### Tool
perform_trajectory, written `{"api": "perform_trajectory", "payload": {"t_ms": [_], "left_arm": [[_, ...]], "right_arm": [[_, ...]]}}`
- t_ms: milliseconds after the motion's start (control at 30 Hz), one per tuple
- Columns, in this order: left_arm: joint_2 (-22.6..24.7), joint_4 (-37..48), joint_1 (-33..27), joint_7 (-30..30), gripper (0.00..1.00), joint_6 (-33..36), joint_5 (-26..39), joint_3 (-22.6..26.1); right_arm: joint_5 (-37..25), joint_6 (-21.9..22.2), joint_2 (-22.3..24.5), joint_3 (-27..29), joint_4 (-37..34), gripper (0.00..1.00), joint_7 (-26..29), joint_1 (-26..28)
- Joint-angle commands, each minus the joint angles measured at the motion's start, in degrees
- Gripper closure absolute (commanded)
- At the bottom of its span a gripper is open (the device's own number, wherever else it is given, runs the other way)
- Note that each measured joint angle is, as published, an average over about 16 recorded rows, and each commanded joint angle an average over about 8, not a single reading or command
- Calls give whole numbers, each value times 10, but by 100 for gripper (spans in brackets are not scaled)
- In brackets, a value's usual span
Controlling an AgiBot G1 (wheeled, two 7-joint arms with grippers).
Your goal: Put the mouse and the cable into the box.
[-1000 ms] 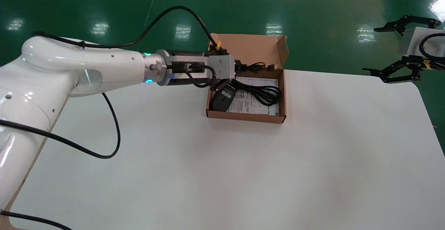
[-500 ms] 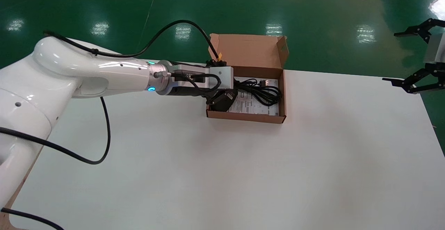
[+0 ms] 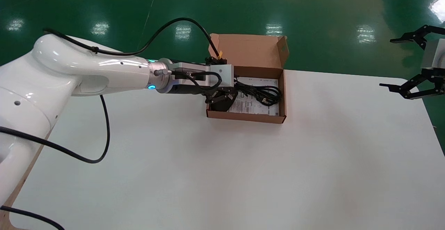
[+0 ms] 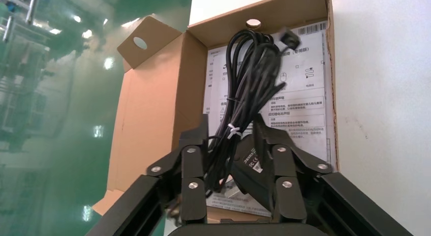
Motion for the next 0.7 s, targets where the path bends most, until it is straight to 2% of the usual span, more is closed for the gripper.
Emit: {"api": "perform_trajectory", "payload": {"t_ms": [33,700], "left_arm": [[0,1,0,1,0,1,0,-1],[-9,-6,6,-5,0,10,-6,-12]], "right_arm": [[0,1,-1,0,0,0,0,0],[7,4,-1,3,10,0,7,-6]]}}
